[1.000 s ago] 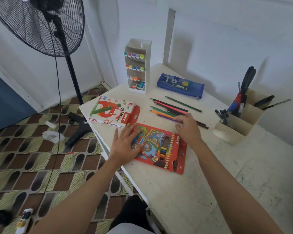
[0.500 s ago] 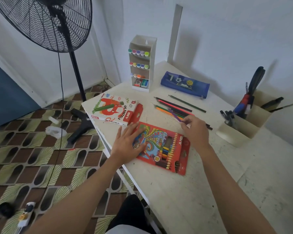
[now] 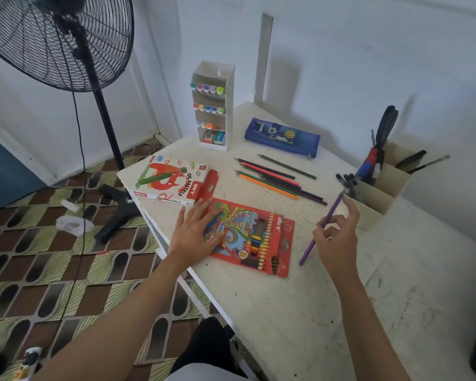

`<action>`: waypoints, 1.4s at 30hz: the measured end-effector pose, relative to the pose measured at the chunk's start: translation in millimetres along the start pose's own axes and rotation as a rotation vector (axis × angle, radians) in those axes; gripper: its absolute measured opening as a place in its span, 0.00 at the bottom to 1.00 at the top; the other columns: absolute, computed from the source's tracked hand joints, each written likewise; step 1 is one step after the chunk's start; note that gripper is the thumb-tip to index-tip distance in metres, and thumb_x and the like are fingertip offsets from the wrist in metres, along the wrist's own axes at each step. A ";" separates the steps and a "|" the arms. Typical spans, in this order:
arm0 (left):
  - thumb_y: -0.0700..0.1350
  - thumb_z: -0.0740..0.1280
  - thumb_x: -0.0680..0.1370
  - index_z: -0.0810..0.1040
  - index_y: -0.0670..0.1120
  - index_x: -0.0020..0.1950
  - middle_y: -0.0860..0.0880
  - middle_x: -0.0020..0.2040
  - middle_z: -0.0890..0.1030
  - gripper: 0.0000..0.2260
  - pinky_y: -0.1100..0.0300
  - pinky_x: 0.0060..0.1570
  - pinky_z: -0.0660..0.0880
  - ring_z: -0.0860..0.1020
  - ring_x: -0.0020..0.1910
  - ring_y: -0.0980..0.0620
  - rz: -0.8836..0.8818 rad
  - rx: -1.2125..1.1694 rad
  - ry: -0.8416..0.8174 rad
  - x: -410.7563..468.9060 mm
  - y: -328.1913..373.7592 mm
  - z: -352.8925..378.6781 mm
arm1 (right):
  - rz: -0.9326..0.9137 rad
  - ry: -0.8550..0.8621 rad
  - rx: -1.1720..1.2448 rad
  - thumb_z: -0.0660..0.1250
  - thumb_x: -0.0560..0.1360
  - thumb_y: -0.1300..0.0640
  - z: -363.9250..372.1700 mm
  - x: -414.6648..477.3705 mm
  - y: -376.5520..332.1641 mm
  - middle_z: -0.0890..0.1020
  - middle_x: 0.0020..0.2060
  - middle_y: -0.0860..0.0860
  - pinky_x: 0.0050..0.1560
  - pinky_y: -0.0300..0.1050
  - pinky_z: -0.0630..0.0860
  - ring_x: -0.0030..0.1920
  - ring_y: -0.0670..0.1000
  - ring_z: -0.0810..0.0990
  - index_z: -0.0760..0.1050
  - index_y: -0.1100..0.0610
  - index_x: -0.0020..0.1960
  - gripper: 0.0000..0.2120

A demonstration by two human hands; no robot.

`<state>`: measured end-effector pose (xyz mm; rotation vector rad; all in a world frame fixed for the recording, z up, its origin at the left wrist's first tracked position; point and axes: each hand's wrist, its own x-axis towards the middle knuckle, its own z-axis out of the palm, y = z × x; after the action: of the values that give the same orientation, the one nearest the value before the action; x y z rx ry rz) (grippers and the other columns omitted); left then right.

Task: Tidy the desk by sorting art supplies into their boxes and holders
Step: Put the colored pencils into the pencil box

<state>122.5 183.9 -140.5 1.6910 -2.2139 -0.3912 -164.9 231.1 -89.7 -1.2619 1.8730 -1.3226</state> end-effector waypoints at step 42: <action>0.71 0.47 0.69 0.59 0.59 0.75 0.55 0.77 0.56 0.35 0.52 0.73 0.39 0.49 0.76 0.55 0.008 -0.015 -0.025 0.5 -0.1 -1.5 | -0.042 -0.308 -0.222 0.70 0.71 0.67 25.9 4.6 8.0 0.80 0.43 0.52 0.38 0.21 0.68 0.41 0.40 0.75 0.82 0.58 0.50 0.10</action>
<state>123.0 183.3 -139.2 1.6776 -2.2294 -0.4281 -148.9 216.4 -106.7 -1.5276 1.8146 -0.8953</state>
